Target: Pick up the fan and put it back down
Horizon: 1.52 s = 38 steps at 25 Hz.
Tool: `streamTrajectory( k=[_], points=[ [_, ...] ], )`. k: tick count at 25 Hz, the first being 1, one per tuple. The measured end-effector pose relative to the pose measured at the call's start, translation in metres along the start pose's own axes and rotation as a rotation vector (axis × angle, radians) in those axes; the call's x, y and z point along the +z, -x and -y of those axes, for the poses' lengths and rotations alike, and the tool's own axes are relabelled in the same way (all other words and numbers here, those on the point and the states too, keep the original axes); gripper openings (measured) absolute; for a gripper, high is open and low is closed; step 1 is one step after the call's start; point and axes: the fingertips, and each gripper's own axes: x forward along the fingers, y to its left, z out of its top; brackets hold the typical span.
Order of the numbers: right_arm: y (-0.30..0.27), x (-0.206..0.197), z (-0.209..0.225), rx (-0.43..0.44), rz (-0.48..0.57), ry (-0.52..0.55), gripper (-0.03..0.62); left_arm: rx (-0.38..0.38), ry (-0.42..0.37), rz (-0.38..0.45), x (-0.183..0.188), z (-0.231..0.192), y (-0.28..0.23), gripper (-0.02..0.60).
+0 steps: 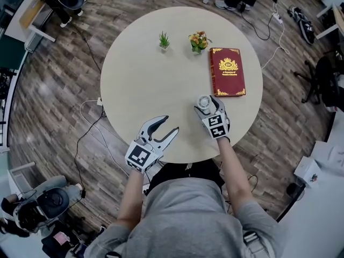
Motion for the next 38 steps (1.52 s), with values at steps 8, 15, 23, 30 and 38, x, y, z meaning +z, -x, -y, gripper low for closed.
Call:
streamTrajectory(
  k=[8,15,23,30,38],
  points=[
    [0.031,0.022,-0.004,-0.032,0.041,-0.012,0.367,-0.009,-0.016,0.028,0.013,0.002,0.015,0.216],
    [0.057,0.040,-0.010,-0.054,0.087,-0.002,0.368,-0.022,-0.036,0.041,0.016,0.010,0.025,0.215],
    [0.077,0.057,-0.029,-0.054,0.128,0.019,0.368,-0.007,-0.055,0.051,0.021,0.018,0.046,0.215],
    [0.096,0.073,-0.041,-0.056,0.176,0.040,0.370,0.012,-0.067,0.064,0.023,0.025,0.067,0.213],
    [0.125,0.099,-0.045,-0.087,0.249,0.069,0.370,0.027,-0.083,0.075,0.024,0.041,0.086,0.213]
  ],
)
